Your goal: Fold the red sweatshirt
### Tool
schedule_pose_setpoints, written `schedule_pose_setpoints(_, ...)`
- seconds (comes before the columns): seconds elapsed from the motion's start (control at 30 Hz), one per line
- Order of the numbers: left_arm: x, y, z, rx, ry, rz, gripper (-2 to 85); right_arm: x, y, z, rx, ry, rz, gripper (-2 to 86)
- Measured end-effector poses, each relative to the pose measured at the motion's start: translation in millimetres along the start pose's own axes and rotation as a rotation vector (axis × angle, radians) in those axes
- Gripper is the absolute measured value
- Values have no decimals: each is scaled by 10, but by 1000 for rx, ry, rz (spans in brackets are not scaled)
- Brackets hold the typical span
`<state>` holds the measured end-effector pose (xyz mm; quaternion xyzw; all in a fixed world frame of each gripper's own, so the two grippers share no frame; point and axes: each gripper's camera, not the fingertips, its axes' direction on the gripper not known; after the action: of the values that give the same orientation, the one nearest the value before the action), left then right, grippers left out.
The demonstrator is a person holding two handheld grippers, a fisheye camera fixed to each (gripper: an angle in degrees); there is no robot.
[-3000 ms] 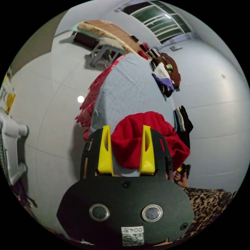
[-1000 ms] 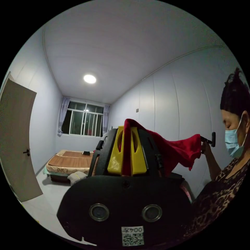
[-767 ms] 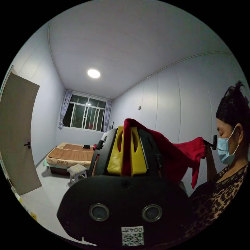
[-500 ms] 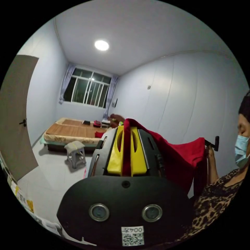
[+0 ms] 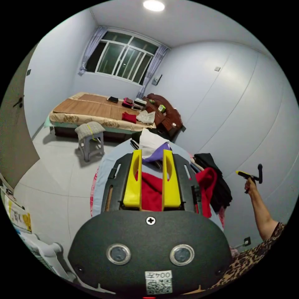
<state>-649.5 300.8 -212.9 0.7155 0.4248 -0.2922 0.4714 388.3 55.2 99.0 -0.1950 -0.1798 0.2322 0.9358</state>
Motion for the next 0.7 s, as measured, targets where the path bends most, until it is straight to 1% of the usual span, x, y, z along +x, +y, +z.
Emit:
schedule_pose_setpoints(0.13, -524, 688, 70, -104, 80, -37, 89, 378, 269, 93, -29, -158, 3, 105)
schedule_pose_setpoints(0.27, -1080, 1750, 97, -275, 104, -129, 85, 836, 1033, 449, -141, -358, 17, 87)
schedule_pose_setpoints(0.33, -1293, 2192, 49, -319, 124, -215, 85, 1072, 1437, 671, -217, -431, 74, 84)
schedule_pose_setpoints(0.4, -1486, 2689, -48, -356, 155, -307, 87, 1413, 1957, 922, -305, -521, 181, 89)
schedule_pose_setpoints(0.47, -1573, 2949, -120, -377, 159, -338, 90, 1689, 2281, 1016, -325, -593, 281, 95)
schedule_pose_setpoints(0.6, -1771, 3299, -193, -428, 197, -382, 95, 2274, 2735, 1147, -289, -770, 493, 98)
schedule_pose_setpoints(0.7, -1999, 3362, -310, -397, 203, -421, 98, 2544, 2769, 1244, -287, -832, 540, 103)
